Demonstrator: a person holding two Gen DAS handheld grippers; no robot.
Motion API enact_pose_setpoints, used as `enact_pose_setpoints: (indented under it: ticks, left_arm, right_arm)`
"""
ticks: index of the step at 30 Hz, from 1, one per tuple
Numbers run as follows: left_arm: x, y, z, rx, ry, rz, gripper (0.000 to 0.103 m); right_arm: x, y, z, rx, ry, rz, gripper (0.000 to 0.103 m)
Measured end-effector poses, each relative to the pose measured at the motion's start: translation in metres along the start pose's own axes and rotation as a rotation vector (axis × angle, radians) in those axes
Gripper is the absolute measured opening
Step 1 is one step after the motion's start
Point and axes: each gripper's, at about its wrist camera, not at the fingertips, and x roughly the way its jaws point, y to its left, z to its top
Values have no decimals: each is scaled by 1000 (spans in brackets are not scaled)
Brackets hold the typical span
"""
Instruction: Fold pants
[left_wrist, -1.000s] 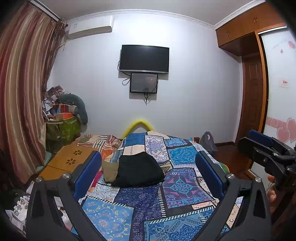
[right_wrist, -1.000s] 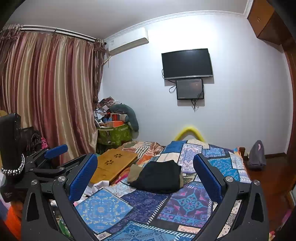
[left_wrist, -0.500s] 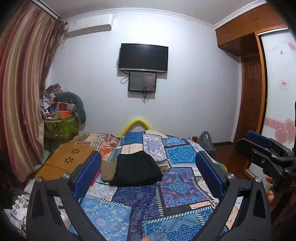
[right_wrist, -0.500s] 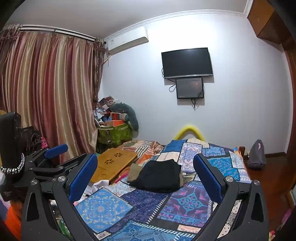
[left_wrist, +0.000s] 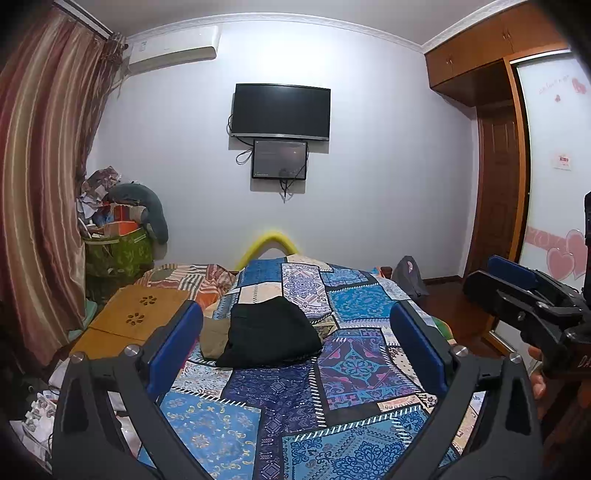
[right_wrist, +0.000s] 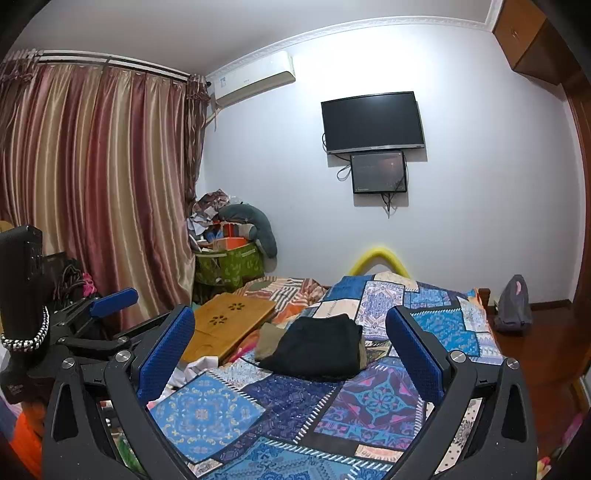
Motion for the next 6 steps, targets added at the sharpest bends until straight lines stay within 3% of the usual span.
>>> enact_pose_setpoints:
  ticks: [6]
  left_arm:
    - [-1,-3,0,1,-3,-4,102]
  right_arm:
    - [0,1,0,4,1,0,103]
